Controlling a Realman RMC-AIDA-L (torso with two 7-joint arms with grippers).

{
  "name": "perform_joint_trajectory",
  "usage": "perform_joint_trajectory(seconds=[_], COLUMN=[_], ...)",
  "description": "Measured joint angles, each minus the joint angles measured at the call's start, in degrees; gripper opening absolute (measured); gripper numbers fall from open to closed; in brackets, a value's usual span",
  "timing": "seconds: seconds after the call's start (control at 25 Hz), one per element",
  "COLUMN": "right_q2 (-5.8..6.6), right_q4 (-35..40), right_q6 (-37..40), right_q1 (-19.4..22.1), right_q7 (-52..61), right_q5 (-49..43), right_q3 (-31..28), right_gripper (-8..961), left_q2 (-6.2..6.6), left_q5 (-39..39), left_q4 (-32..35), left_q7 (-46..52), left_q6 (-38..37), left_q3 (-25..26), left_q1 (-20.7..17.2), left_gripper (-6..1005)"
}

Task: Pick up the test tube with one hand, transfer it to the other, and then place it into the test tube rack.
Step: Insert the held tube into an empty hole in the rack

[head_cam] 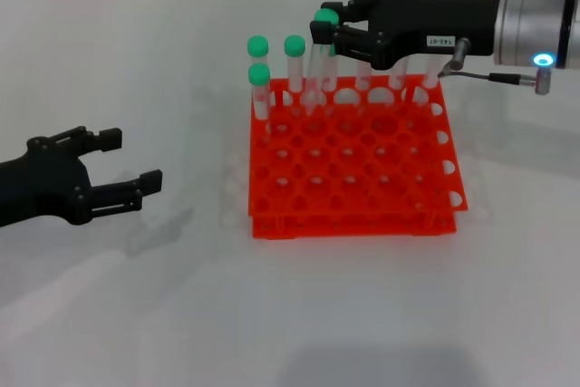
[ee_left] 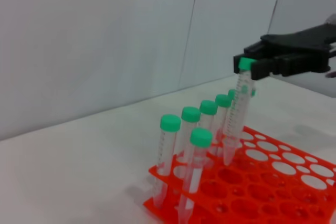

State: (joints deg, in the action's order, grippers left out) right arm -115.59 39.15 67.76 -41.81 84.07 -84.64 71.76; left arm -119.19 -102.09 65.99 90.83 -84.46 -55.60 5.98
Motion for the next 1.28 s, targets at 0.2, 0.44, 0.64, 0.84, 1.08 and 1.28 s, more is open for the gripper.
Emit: perform_joint_trajectory(seconds=[0.2, 0.44, 0.64, 0.84, 1.08, 1.28], right_q2=[-0.49, -0.58, -0.62, -0.6, -0.59, -0.6], right_q4=[0.0, -0.2, 0.0, 0.0, -0.3, -0.5], right_q6=[-2.0, -5.6, -6.6, -7.9, -9.3, -11.7], right_q1=[0.0, 0.0, 0.0, 0.0, 0.0, -0.5], right_q7=[0.0, -0.6, -0.6, -1.3, -1.5, -1.4], right_q5=[0.6, 4.6, 5.3, 5.5, 6.4, 6.9], right_q3=[0.7, 6.1, 7.5, 7.9, 9.8, 13.0], right_gripper=[264, 264, 264, 265, 265, 265], left_q2=[0.02, 0.09, 0.19, 0.2, 0.19, 0.19], left_q5=[0.0, -0.1, -0.2, -0.2, 0.0, -0.1], left_q4=[-0.4, -1.0, -2.0, -2.3, -2.3, -2.3], left_q7=[-0.6, -1.6, -1.9, -2.3, -2.8, -2.8], left_q6=[0.0, 0.5, 0.7, 0.5, 0.6, 0.7], left_q3=[0.0, 0.1, 0.1, 0.1, 0.1, 0.1], left_q1=[-0.1, 0.3, 1.2, 1.4, 1.5, 1.8], left_gripper=[875, 875, 875, 875, 875, 875])
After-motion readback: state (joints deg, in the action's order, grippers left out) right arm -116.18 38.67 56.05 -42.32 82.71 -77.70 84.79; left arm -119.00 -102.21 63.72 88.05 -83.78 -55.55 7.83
